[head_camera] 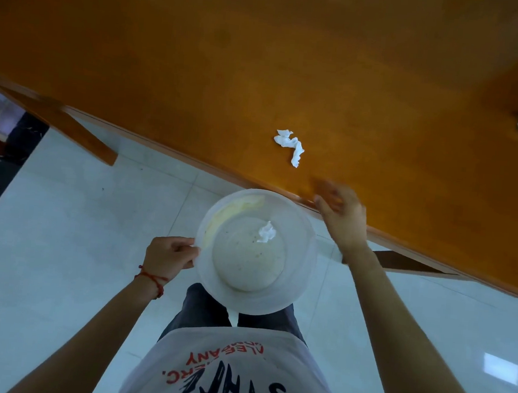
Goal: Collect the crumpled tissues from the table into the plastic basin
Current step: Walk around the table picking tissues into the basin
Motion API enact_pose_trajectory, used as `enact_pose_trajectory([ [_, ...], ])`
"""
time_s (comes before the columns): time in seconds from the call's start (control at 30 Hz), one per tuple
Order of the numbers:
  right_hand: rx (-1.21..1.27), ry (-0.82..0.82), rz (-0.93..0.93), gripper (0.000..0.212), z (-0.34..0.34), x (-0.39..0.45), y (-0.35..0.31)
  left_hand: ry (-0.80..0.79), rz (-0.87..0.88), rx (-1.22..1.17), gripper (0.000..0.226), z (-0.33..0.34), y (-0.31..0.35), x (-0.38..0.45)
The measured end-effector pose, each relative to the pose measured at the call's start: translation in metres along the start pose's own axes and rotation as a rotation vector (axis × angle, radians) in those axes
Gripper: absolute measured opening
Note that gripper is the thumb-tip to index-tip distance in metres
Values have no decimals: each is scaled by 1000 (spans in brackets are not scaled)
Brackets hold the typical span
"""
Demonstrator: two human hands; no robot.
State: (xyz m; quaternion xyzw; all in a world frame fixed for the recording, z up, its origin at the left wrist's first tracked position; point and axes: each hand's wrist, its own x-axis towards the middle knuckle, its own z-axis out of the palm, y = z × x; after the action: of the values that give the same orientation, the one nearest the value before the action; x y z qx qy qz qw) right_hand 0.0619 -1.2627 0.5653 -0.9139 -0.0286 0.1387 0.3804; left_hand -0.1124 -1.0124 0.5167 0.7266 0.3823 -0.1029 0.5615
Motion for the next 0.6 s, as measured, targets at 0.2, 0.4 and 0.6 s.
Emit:
enact_pose_trajectory([
  [0.2, -276, -144, -239, 48, 19, 81, -37, 6, -2, -18, 12, 4, -2, -5],
  [0.4, -416, -323, -389, 55, 35, 118, -55, 21, -23, -59, 15, 6, -3, -8],
  [0.6, -463, -251, -418, 38, 50, 116, -47, 63, -45, -84, 21, 8, -4, -7],
])
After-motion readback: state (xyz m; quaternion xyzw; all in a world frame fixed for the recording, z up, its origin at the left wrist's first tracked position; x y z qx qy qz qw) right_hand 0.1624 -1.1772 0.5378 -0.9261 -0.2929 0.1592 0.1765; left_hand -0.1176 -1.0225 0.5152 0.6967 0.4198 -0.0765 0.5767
